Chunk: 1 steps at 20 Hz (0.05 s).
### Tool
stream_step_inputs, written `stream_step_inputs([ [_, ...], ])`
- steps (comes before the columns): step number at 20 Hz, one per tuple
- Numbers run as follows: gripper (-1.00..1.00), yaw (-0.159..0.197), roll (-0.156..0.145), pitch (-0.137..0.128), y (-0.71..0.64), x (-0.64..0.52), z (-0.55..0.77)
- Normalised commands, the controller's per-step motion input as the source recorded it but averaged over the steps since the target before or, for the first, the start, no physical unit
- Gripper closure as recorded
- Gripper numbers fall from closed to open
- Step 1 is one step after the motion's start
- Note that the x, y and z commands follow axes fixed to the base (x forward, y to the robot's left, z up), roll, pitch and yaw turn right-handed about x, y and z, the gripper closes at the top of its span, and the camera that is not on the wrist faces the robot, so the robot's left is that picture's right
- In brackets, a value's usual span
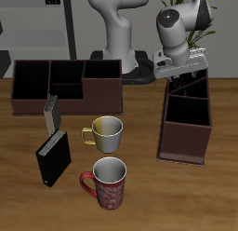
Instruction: Place the left black book into the left desk caddy's left compartment
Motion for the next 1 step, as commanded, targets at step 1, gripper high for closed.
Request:
stream_step_inputs([
  [1,-1.00,0.028,-0.020,-0.077,-0.12,0.06,0.16],
])
